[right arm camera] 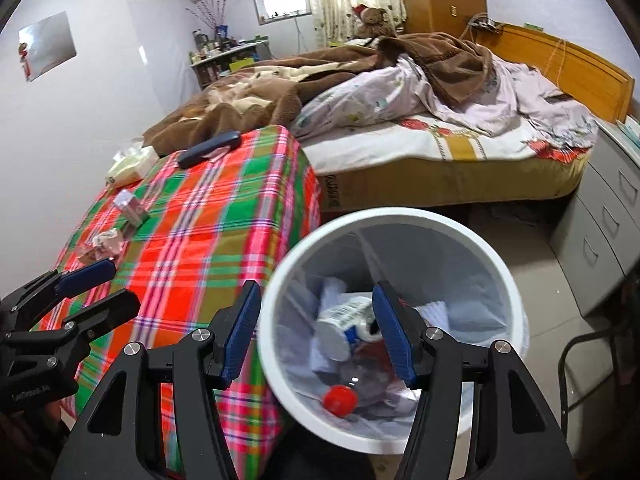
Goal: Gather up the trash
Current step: 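Move both tools back over the bed toward the cups and juice box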
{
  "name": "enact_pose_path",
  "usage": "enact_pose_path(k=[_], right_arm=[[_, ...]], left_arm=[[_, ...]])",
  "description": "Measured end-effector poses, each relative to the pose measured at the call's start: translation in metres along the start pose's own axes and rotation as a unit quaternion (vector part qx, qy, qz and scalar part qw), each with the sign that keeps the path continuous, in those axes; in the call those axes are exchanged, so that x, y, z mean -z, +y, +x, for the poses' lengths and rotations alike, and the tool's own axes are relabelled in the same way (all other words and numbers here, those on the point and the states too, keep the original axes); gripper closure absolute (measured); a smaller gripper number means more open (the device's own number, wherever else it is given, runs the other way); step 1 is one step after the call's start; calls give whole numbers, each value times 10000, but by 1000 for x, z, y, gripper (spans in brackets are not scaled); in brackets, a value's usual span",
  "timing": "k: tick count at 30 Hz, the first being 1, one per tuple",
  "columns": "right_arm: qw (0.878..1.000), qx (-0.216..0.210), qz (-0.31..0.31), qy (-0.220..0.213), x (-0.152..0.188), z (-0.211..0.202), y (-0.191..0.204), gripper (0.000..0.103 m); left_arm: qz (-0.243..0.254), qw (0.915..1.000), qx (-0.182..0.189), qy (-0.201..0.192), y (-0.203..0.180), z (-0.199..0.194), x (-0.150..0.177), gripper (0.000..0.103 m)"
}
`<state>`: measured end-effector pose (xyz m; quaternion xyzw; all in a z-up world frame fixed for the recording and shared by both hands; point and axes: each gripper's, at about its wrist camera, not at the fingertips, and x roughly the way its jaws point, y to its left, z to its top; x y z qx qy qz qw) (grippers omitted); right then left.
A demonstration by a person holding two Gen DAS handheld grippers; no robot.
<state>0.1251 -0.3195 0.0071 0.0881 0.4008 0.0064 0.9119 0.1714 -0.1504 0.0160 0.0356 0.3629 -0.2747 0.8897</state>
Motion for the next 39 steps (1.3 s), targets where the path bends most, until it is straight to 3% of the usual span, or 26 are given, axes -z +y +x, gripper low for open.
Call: enact_pose_path(k=[13, 27, 39], right_arm=[[9981, -537, -296, -72, -10, 17, 61, 43], [9921, -1006, -737, 121, -19, 45, 123, 43], [9873, -1159, -1051, 275, -34, 72, 175, 43]], left_arm=[[-426, 9966, -664, -240, 81, -38, 16, 38], [-1282, 9800, -1493, -292, 199, -71, 35, 38], [-1630, 9731, -1615, -186, 258, -78, 50, 38]])
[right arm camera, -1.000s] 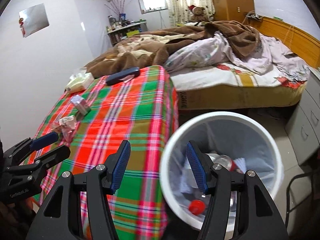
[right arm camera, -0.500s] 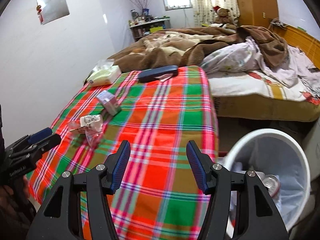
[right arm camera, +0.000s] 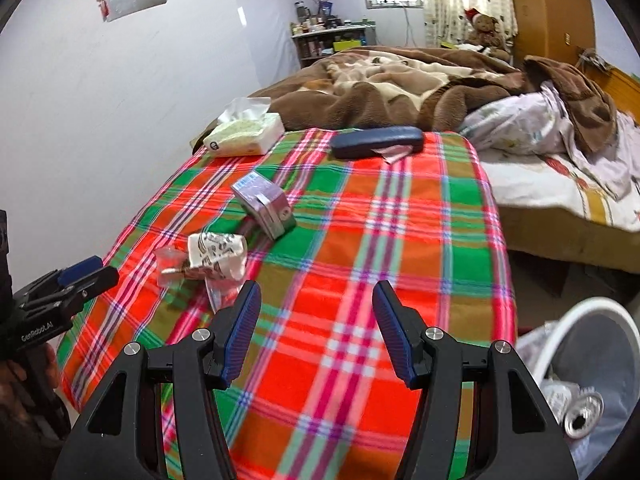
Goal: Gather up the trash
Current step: 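Move both tools back over the bed toward the cups and juice box, then grasp the clear plastic cup with the left tool while the right tool grasps the purple juice box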
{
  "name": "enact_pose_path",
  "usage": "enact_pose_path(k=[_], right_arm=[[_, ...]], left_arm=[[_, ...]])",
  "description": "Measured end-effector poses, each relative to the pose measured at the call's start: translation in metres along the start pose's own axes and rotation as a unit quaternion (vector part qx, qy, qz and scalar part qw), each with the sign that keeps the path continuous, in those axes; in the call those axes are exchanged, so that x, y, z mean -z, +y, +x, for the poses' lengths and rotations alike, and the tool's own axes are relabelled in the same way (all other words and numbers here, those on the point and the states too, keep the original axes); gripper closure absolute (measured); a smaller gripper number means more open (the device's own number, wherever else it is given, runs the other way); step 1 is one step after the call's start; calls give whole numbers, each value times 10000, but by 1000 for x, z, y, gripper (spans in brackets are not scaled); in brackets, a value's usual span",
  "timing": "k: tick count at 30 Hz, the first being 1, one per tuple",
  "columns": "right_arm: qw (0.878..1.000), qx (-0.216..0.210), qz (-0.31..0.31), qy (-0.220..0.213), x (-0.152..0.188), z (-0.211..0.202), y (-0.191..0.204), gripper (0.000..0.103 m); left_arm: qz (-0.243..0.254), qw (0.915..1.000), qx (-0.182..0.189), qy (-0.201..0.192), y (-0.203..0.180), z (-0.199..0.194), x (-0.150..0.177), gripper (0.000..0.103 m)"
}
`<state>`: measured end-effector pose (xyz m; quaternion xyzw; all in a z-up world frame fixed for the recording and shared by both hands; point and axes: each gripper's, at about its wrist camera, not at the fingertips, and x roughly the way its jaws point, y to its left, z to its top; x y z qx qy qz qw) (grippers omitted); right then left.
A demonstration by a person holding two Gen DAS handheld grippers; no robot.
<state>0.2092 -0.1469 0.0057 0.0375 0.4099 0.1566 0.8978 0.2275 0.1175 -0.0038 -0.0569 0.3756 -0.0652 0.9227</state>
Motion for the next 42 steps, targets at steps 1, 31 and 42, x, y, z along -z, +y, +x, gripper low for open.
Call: enact_pose_path(k=[1, 31, 42], right_arm=[[10000, -51, -34, 22, -4, 5, 3, 43], [9959, -458, -591, 502, -70, 112, 33, 36], [9912, -356, -1095, 660, -67, 128, 54, 36]], left_arm=[[17, 10000, -31, 28, 4, 3, -1, 38], [-59, 9960, 177, 873, 36, 112, -12, 34], [-225, 9963, 127, 814, 41, 110, -12, 61]])
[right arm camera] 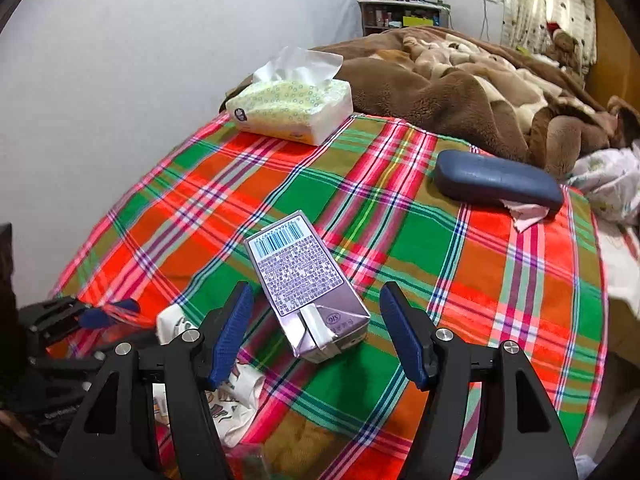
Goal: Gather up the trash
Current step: 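Grasp the clear plastic cup with the left tool while the right tool grasps the purple juice box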
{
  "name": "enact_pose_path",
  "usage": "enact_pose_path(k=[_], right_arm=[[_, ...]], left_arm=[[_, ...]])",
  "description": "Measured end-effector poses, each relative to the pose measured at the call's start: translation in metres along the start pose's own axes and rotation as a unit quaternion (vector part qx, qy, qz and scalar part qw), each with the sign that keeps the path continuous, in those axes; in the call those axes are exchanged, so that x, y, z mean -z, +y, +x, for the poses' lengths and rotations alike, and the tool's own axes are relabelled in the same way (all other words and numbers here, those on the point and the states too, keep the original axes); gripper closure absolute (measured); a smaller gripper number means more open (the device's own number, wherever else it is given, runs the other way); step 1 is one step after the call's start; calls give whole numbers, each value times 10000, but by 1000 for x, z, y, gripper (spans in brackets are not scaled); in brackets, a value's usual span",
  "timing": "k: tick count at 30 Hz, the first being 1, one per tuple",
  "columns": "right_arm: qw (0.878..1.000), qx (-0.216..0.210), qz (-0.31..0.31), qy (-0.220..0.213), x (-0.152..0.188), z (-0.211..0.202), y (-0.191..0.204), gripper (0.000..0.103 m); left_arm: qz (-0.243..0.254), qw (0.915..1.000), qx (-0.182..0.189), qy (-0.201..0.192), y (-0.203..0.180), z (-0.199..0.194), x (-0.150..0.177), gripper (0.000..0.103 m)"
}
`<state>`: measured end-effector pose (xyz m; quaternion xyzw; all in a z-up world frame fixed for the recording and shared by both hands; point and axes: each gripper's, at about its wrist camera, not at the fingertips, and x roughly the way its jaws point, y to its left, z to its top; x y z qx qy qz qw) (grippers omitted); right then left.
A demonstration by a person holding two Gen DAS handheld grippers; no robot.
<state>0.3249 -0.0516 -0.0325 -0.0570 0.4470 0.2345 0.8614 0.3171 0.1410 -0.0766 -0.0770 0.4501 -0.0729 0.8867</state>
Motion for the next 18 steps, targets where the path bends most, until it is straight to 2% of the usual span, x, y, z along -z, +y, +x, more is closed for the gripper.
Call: enact_pose_path(k=[4, 6, 8, 11, 18], right_arm=[[9997, 165, -180, 58, 2, 2, 3, 36], [9995, 228, -215, 53, 4, 2, 3, 44], [9996, 244, -148, 53, 5, 1, 1, 57], [9996, 254, -120, 27, 7, 0, 0, 64], [9996, 265, -13, -104, 10, -11, -3, 64]], left_arm=[[-11, 10000, -37, -17, 1, 1, -1, 61], [-7, 10000, -74, -50, 0, -1, -2, 61], [-6, 9999, -91, -76, 0, -2, -3, 61], [-13, 9999, -90, -84, -1, -3, -3, 61], [14, 9998, -121, -142, -7, -12, -2, 61]])
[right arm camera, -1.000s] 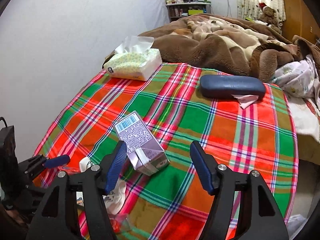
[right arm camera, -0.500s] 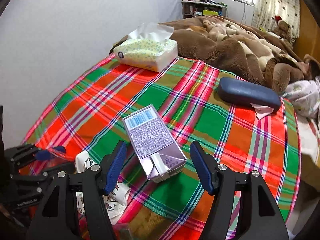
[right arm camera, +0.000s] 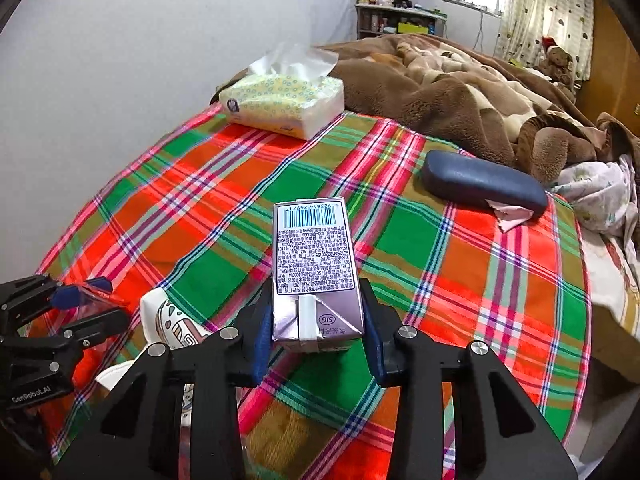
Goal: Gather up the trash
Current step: 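Grasp the clear plastic cup with the left tool while the right tool grasps the purple juice box, then carry plastic cup and juice box over the white bin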
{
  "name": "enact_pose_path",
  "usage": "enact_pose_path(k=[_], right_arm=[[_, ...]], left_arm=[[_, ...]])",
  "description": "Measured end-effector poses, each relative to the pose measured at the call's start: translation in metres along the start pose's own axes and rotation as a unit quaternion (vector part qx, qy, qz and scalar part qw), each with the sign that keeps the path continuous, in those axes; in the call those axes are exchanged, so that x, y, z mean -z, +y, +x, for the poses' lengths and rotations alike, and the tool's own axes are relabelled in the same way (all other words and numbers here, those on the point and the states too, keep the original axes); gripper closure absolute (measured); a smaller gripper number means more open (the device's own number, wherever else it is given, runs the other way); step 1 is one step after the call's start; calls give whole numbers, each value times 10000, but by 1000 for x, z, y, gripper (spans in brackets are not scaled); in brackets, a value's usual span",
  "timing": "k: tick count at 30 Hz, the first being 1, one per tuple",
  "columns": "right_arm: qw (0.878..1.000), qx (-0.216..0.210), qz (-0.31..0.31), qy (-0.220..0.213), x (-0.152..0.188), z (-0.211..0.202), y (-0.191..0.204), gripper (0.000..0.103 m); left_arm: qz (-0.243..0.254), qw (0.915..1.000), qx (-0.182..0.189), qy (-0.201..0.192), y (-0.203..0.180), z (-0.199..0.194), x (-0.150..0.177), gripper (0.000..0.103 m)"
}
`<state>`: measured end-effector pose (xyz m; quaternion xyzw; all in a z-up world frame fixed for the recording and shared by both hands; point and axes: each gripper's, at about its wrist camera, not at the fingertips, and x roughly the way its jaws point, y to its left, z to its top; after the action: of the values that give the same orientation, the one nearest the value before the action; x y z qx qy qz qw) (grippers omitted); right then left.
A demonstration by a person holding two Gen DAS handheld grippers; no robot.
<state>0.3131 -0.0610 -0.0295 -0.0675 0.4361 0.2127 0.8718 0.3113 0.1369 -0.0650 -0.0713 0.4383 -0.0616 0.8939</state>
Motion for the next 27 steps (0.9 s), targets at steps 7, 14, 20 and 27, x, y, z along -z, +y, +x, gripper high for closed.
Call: enact_pose_path(k=[7, 14, 20, 27], right_arm=[[9999, 9, 119, -116, 3, -17, -6, 64], [9993, 6, 233, -279, 13, -42, -11, 64], [9984, 74, 371, -420, 27, -71, -22, 64], [9964, 253, 548, -599, 52, -109, -43, 64]], left_arm=[[59, 9999, -33, -122, -10, -16, -1, 61], [170, 9995, -9, -281, -27, -39, 1, 61], [364, 9985, 58, -412, -51, -61, 6, 61], [643, 9959, 283, -570, -90, -83, 14, 61]])
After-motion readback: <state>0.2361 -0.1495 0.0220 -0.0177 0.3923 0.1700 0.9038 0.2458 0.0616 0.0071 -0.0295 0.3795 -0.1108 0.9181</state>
